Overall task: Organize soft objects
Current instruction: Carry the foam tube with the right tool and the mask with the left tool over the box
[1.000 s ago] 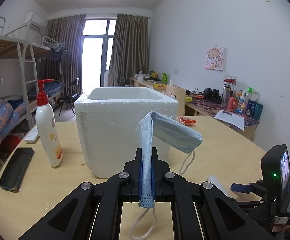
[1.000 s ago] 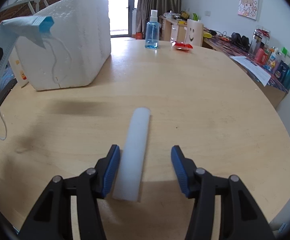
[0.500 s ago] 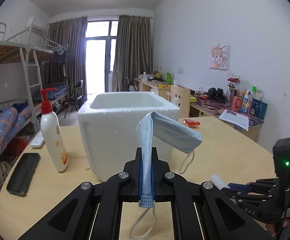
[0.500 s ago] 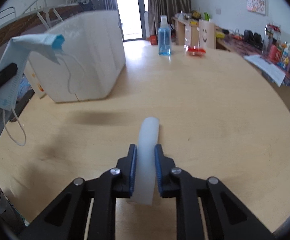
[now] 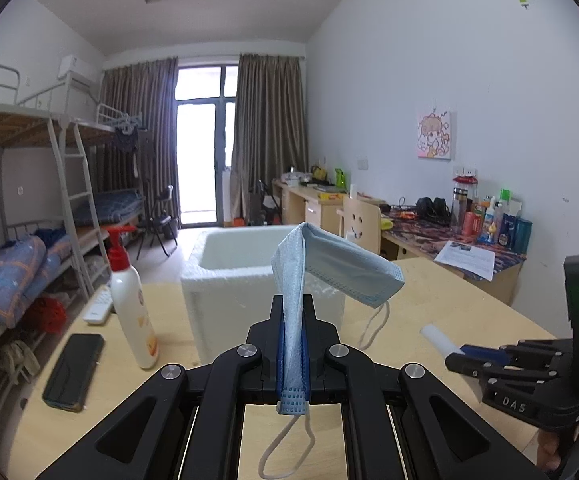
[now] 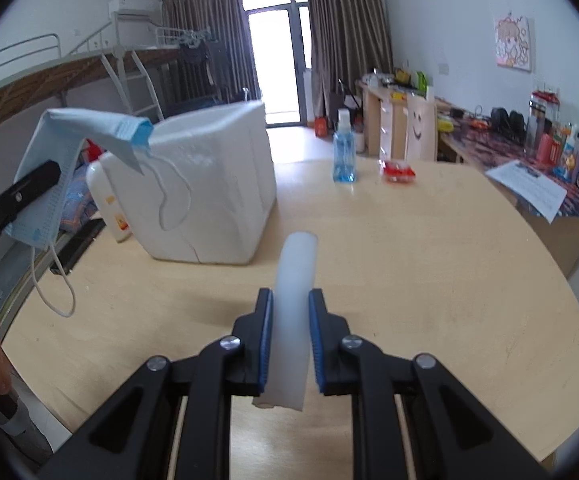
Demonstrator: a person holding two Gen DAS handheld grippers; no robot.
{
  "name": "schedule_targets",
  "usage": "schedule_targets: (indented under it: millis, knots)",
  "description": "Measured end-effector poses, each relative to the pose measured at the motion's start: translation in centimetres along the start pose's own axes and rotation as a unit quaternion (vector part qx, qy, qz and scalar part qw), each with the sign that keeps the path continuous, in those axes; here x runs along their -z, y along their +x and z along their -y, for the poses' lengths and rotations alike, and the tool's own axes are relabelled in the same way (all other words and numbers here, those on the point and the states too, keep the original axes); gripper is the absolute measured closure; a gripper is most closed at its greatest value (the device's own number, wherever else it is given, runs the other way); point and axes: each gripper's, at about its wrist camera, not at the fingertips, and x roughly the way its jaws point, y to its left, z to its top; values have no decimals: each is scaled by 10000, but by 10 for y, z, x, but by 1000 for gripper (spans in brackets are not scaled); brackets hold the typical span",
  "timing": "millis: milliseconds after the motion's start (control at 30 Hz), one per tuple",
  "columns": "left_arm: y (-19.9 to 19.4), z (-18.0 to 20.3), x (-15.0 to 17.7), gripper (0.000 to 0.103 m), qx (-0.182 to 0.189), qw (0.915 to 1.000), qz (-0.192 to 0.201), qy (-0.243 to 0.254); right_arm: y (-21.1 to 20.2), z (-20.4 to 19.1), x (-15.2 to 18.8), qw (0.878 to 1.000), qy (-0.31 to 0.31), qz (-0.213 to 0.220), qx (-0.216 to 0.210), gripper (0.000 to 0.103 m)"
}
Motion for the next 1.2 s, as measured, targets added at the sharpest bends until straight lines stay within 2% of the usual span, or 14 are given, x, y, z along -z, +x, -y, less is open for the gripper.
schedule_targets:
  millis: [433,633,933,1200]
  knots:
    - [-28,-20,-9,96,-300,9990,317,16,-34,-30,-23,9960,-437,714,-312,82]
    - [-34,-24,-7,96,-393,9987,314,109,-41,-42,-31,9915,-567,963,-668,82]
    - [-39,-33,-15,96,-548,9976,416,60,-43,-55,-46,9870,-628,1150,-926,82]
    - [-31,-36,-24,96,-603,9971,461,115,-44,-59,-60,9850,-681,1234,-990,82]
